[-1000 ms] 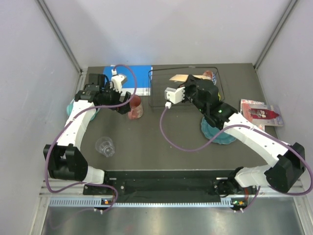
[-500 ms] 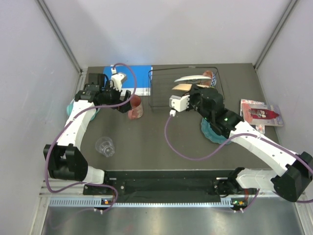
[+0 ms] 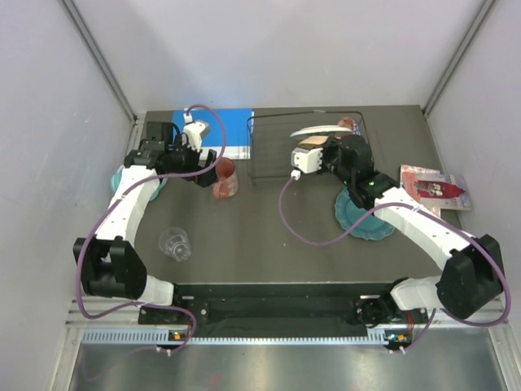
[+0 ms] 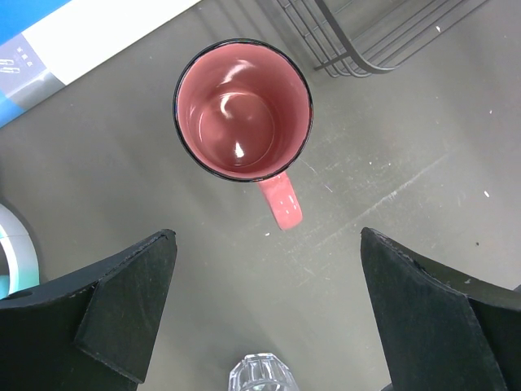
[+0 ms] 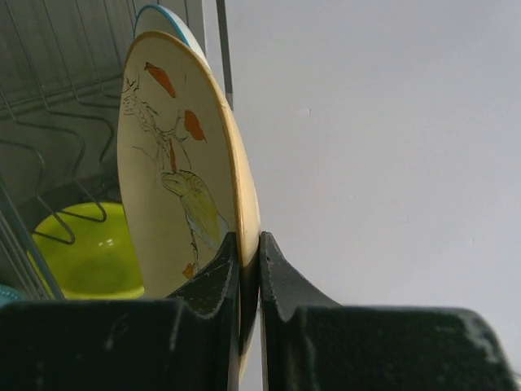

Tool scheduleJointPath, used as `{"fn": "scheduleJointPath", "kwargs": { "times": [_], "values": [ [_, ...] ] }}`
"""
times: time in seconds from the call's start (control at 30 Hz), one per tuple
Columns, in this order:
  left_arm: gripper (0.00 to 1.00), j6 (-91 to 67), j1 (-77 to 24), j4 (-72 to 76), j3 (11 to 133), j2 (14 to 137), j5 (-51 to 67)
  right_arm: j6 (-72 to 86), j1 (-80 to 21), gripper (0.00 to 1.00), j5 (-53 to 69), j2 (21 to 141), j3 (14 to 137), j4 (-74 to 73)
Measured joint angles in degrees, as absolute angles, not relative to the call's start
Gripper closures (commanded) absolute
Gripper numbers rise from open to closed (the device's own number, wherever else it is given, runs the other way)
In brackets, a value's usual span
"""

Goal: Load the mixed dishes into the dish rack

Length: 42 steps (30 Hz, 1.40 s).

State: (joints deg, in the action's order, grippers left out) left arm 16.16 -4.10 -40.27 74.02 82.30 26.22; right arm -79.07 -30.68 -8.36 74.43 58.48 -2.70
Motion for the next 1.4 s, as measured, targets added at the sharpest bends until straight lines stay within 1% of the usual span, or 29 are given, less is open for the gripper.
{"fn": "scheduleJointPath", "kwargs": {
  "times": [0.27, 0.6, 0.93, 1.23, 1.3, 1.4],
  "values": [
    [0.01, 16.14, -3.62, -39.99, 74.02, 83.26, 26.35, -82.04, -29.76, 1.00, -6.68, 80.75, 58.92, 2.96],
    [0.01, 15.99, -3.40, -38.89, 72.44, 84.31, 26.41, -86.76, -29.61, 1.00, -7.01, 83.88, 58.94, 7.25],
    [0.01, 15.68, -3.40, -38.04, 71.72, 84.93, 26.76, -92.90, -29.56, 1.00, -6.90, 85.19, 63.83, 7.70],
    [0.01, 13.74, -3.42, -36.60, 71.72, 84.93, 28.34, -93.25, -29.54, 1.00, -7.01, 86.85, 64.18, 7.29],
    [0.01, 11.55, -3.95, -36.14, 72.71, 85.58, 29.98, -93.01, -29.54, 1.00, -7.01, 86.91, 64.16, 6.94],
    [0.01, 6.79, -6.63, -36.01, 78.02, 89.36, 30.68, -92.53, -29.43, 1.00, -7.01, 86.89, 64.14, 6.96]
  ]
}}
